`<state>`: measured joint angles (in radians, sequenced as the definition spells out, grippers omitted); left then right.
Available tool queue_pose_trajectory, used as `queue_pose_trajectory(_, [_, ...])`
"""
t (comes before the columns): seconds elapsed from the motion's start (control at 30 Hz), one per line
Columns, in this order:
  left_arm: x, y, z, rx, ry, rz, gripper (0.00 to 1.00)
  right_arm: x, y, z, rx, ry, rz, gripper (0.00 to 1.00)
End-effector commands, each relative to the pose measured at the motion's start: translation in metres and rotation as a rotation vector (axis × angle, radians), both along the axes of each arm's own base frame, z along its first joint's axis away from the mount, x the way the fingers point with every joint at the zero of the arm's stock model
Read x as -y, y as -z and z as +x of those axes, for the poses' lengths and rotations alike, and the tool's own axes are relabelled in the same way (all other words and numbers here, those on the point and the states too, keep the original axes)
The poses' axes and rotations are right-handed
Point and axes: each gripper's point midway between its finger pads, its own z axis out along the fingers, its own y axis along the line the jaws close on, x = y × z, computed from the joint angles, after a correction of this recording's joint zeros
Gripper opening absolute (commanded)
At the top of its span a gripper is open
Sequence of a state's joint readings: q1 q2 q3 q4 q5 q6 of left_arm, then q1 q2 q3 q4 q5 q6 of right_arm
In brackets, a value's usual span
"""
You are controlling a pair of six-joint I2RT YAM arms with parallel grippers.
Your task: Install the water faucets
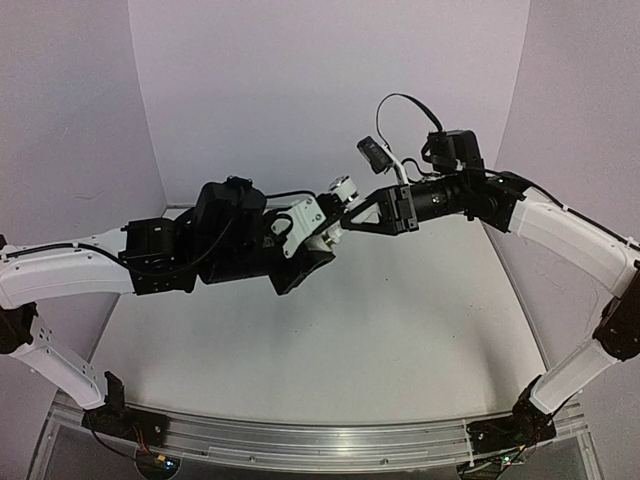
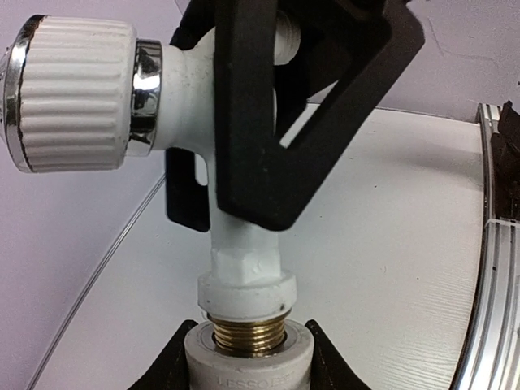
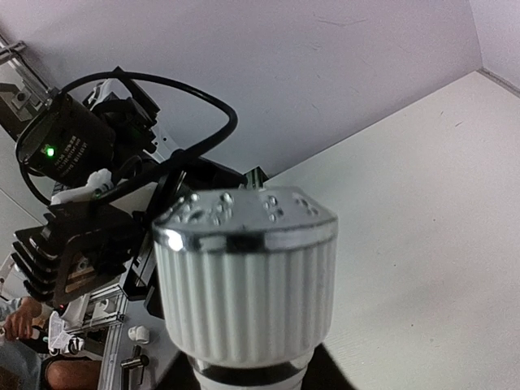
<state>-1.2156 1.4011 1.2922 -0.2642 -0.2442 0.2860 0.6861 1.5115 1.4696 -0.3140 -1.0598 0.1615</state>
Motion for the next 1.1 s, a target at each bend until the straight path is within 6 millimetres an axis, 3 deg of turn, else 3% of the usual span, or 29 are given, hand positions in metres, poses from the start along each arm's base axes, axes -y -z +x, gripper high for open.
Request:
queue_pose_trajectory(0.0, [-0.002, -0.035, -0.013, -0.021, 0.048, -0.118, 0.0, 0.008, -0.037, -0.009, 0.108, 0.009, 0.076, 0.71])
queue_pose_trajectory(0.1, [-0.01, -0.039, -0.022, -0.091, 0.076, -0.145, 0.0, 0.018, -0.042, -0.005, 0.172, 0.049, 0.071, 0.94])
queue_pose_trajectory(0.17, [-0.015, -0.038, -0.03, -0.13, 0.097, -0.139, 0.0, 0.026, -0.045, -0.001, 0.222, 0.08, 0.049, 0.98])
queue_pose_trajectory(0.37, [-0.03, -0.033, -0.04, -0.233, 0.115, -0.137, 0.0, 0.045, -0.029, 0.005, 0.429, 0.114, -0.088, 0.98])
queue_pose_trajectory(0.57, [-0.033, -0.03, -0.048, -0.364, 0.177, -0.147, 0.0, 0.066, -0.025, 0.005, 0.686, 0.067, -0.244, 0.98])
queue_pose_trajectory(0.8, [-0.033, -0.027, -0.068, -0.53, 0.36, -0.127, 0.0, 0.095, -0.024, -0.01, 1.061, -0.033, -0.362, 0.98])
queue_pose_trajectory(0.97, [-0.028, -0.031, -0.09, -0.633, 0.5, -0.107, 0.0, 0.089, -0.05, -0.026, 1.359, -0.013, -0.25, 0.98])
queue_pose_trajectory(1.07, [-0.025, -0.035, -0.101, -0.684, 0.566, -0.097, 0.0, 0.079, -0.051, -0.038, 1.459, -0.042, -0.197, 0.98])
